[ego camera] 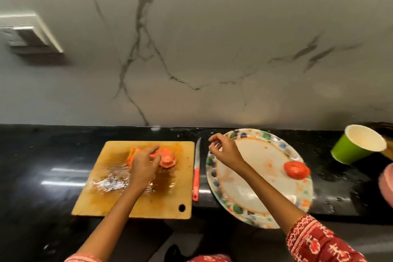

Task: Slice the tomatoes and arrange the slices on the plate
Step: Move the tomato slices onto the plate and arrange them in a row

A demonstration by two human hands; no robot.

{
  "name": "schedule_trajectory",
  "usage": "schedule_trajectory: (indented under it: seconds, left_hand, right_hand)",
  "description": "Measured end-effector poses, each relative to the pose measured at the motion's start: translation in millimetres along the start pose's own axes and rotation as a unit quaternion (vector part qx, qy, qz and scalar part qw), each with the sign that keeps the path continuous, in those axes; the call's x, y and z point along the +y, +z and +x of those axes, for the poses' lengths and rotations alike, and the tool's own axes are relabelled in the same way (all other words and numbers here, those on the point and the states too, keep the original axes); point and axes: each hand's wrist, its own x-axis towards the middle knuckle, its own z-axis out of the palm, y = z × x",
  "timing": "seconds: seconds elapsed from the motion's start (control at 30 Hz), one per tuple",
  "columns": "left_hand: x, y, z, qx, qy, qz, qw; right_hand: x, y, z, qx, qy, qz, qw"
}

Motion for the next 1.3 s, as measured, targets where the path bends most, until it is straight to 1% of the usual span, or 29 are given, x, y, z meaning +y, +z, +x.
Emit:
schedule_trajectory:
  seconds: [0.1,0.17,0.23,0.33,0.43,0.5,0.57,0.7,0.83,1.07,1.2,1.3]
  left_hand:
    - [-32.6,-36.3,0.5,0.028,-0.034,0.012,0.999]
    - [-48.7,-53.3,-1.3,0.029,-0.051,0.009,0.998]
    - [-57.1,-62.4,-2.8,0.019,-0.051,0.011,0.998]
    - [-69.7,-69.1,-4.3,0.007,-0.05,-0.003,0.999]
    - [-83.9,-71.2,-2.2,-0.008,-0.051,-0.005,0.999]
    - [-93.9,-73.2,0.0,-0.016,-0.053,-0.01,0.998]
    - [-98.8,-74.6,3.1,-0.019,-0.053,-0.019,0.998]
    - [-103.3,-75.0,13.0,-0.038,-0.026,-0.039,0.998]
    - [-107.7,-69.5,24.3,-0.072,-0.005,-0.042,0.997]
    - [-97.6,-60.7,39.3,-0.109,0.028,-0.059,0.992]
    - [-96.3,-58.8,41.7,-0.116,0.032,-0.066,0.991]
    - [-98.9,-61.3,41.7,-0.121,0.038,-0.071,0.989]
  right_hand:
    - [-28.2,34.4,15.0,-0.058,-0.008,-0.016,0.998]
    - [-45.1,58.9,21.5,-0.107,-0.022,-0.034,0.993]
    - [-58.1,79.5,26.1,-0.146,-0.04,-0.065,0.986]
    - [-71.9,103.7,35.9,-0.189,-0.049,-0.17,0.966]
    - [-76.3,115.8,44.9,-0.214,-0.032,-0.272,0.938]
    - [-77.6,119.7,46.9,-0.217,-0.02,-0.288,0.933]
    - [-78.0,120.5,46.1,-0.209,-0.015,-0.278,0.938]
    - [-78.4,120.3,42.6,-0.169,-0.015,-0.242,0.955]
    - [-81.2,118.7,38.2,-0.136,-0.016,-0.231,0.963]
    - [-83.7,111.1,36.1,-0.143,-0.001,-0.21,0.967]
    - [-88.9,112.0,35.5,-0.144,0.002,-0.235,0.961]
    - [-95.4,114.7,33.8,-0.142,-0.02,-0.268,0.953]
